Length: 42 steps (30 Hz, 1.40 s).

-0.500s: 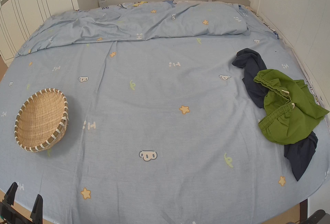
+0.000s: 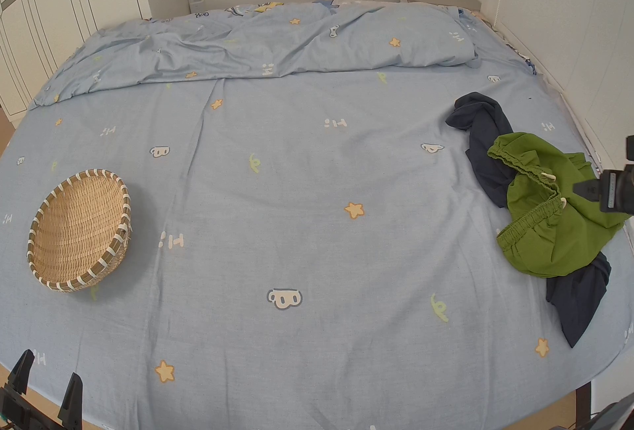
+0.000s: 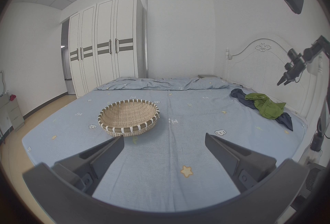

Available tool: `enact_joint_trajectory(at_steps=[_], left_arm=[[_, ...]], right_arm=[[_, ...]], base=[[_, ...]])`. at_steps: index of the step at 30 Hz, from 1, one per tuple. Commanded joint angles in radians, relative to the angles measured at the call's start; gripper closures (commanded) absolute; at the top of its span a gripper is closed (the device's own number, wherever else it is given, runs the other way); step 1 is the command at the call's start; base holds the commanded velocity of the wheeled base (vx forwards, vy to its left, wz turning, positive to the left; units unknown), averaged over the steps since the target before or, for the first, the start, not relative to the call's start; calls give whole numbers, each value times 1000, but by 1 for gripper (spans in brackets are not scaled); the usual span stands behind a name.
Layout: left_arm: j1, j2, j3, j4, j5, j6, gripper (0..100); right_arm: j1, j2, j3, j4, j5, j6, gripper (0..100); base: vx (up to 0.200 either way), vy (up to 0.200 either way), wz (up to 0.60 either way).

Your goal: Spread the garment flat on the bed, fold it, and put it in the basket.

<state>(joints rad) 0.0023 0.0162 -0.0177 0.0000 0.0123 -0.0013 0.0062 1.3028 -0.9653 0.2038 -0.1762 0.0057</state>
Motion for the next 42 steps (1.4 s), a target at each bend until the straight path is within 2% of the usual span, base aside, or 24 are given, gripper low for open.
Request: enact_joint_trajectory(at_steps=[1, 10, 18, 33, 34, 42], left_arm=[[1, -16, 18, 0, 0, 0, 0], [1, -16, 18, 0, 0, 0, 0], [1, -16, 18, 0, 0, 0, 0], [1, -16, 18, 0, 0, 0, 0], [1, -16, 18, 0, 1, 0, 0], [1, -16, 18, 0, 0, 0, 0]], right_arm=[[-28, 536, -239, -142, -103, 2, 0], [-41, 584, -270, -188, -97, 2, 0], [-72, 581, -263, -187, -94, 0, 0], [-83, 615, -276, -193, -88, 2, 0], [-84, 616, -282, -192, -88, 2, 100], [-84, 627, -289, -185, -88, 3, 100]], base=[[0, 0, 0], [0, 0, 0], [0, 0, 0], [0, 0, 0], [0, 0, 0], [0, 0, 0]])
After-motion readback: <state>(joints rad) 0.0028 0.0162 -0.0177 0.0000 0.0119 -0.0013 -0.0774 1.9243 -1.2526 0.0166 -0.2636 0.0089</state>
